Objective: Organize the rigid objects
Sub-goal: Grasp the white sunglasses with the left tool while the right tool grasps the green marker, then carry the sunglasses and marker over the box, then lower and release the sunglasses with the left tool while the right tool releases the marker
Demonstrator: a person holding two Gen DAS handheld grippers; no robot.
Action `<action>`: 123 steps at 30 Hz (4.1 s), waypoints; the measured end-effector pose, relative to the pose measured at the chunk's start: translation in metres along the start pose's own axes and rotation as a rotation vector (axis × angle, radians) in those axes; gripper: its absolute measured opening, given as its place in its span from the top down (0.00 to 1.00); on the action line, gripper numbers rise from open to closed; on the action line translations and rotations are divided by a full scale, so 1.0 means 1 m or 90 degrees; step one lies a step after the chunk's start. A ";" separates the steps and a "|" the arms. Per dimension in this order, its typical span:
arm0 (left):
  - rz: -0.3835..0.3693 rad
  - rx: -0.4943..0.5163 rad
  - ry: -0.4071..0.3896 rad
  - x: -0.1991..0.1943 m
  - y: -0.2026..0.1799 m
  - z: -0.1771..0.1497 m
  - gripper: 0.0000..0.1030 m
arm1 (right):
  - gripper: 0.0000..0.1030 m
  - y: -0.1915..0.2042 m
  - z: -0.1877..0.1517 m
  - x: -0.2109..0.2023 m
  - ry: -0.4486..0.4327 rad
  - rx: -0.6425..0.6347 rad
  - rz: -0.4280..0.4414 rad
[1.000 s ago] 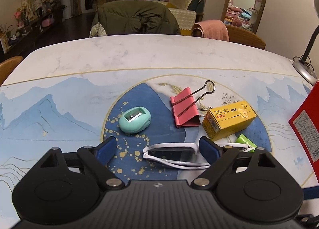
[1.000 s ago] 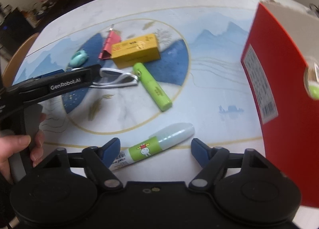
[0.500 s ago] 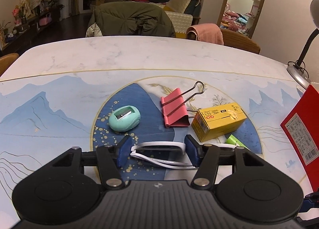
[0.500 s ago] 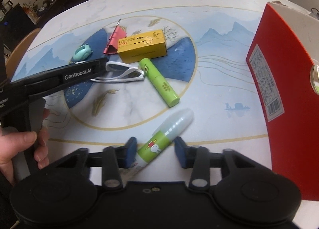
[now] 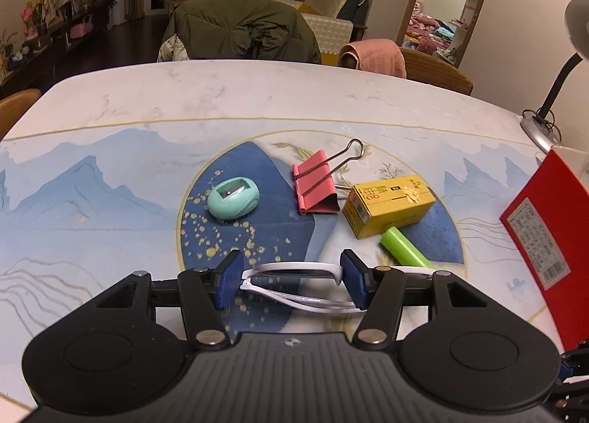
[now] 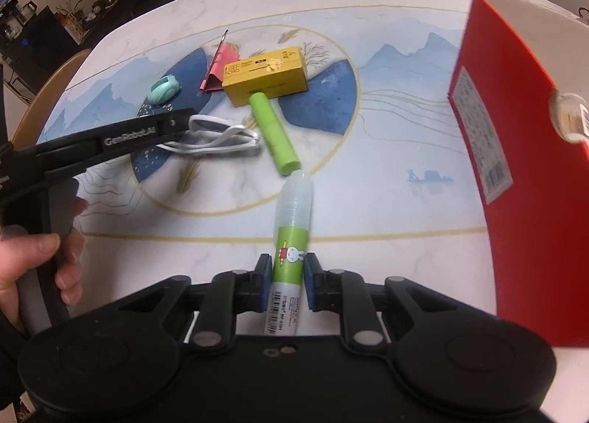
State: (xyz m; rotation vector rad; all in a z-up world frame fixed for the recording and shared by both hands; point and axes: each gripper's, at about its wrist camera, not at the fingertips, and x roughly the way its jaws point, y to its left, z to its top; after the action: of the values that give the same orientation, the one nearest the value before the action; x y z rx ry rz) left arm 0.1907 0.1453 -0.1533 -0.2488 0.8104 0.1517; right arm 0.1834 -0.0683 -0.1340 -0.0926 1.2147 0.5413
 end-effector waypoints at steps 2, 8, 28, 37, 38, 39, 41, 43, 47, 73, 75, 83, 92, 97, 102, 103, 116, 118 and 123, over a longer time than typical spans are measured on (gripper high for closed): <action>-0.010 -0.009 0.006 -0.006 0.001 -0.002 0.44 | 0.84 -0.004 -0.004 -0.006 -0.003 0.004 0.005; -0.055 -0.015 0.020 -0.029 -0.004 -0.008 0.44 | 0.84 -0.012 -0.013 -0.030 -0.016 -0.003 0.024; -0.106 0.018 -0.004 -0.098 -0.065 0.000 0.44 | 0.84 -0.049 -0.021 -0.110 -0.112 0.006 0.076; -0.146 0.065 -0.013 -0.107 -0.124 0.022 0.44 | 0.84 -0.091 -0.005 -0.151 -0.181 0.027 0.072; -0.150 0.073 -0.014 -0.107 -0.133 0.024 0.44 | 0.84 -0.097 -0.003 -0.154 -0.187 0.030 0.069; -0.154 0.081 -0.015 -0.107 -0.141 0.027 0.44 | 0.84 -0.103 -0.001 -0.156 -0.192 0.034 0.064; -0.161 0.097 -0.017 -0.106 -0.158 0.031 0.44 | 0.84 -0.116 0.001 -0.161 -0.202 0.043 0.058; -0.164 0.113 -0.017 -0.103 -0.174 0.033 0.44 | 0.84 -0.130 0.002 -0.164 -0.209 0.052 0.052; -0.174 0.144 -0.013 -0.099 -0.207 0.037 0.44 | 0.84 -0.154 0.003 -0.169 -0.219 0.064 0.043; -0.152 0.283 0.069 -0.007 -0.376 0.029 0.44 | 0.84 -0.300 0.031 -0.143 -0.206 0.106 -0.002; -0.146 0.289 0.071 0.001 -0.382 0.029 0.44 | 0.84 -0.305 0.037 -0.138 -0.203 0.096 -0.001; -0.131 0.333 0.071 0.030 -0.408 0.029 0.44 | 0.84 -0.322 0.051 -0.112 -0.173 0.075 -0.001; -0.111 0.339 0.097 0.057 -0.420 0.029 0.44 | 0.84 -0.324 0.057 -0.095 -0.148 0.056 -0.012; -0.096 0.330 0.116 0.068 -0.418 0.029 0.44 | 0.84 -0.323 0.059 -0.087 -0.132 0.050 -0.009; -0.084 0.335 0.114 0.068 -0.415 0.029 0.44 | 0.84 -0.322 0.060 -0.082 -0.121 0.050 -0.005; -0.081 0.337 0.114 0.069 -0.415 0.029 0.44 | 0.84 -0.322 0.060 -0.081 -0.118 0.051 -0.004; -0.069 0.333 0.138 0.070 -0.407 0.024 0.30 | 0.62 -0.316 0.054 -0.089 -0.111 0.055 0.008; -0.073 0.328 0.137 0.067 -0.405 0.024 0.30 | 0.60 -0.316 0.052 -0.093 -0.114 0.058 0.012; -0.090 0.314 0.118 0.055 -0.400 0.027 0.30 | 0.57 -0.314 0.046 -0.104 -0.123 0.059 0.015</action>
State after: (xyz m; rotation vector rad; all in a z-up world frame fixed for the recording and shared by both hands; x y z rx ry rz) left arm 0.3384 -0.2295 -0.1104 0.1489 0.9841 -0.2078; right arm 0.3377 -0.3613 -0.0908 0.0520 1.0515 0.5010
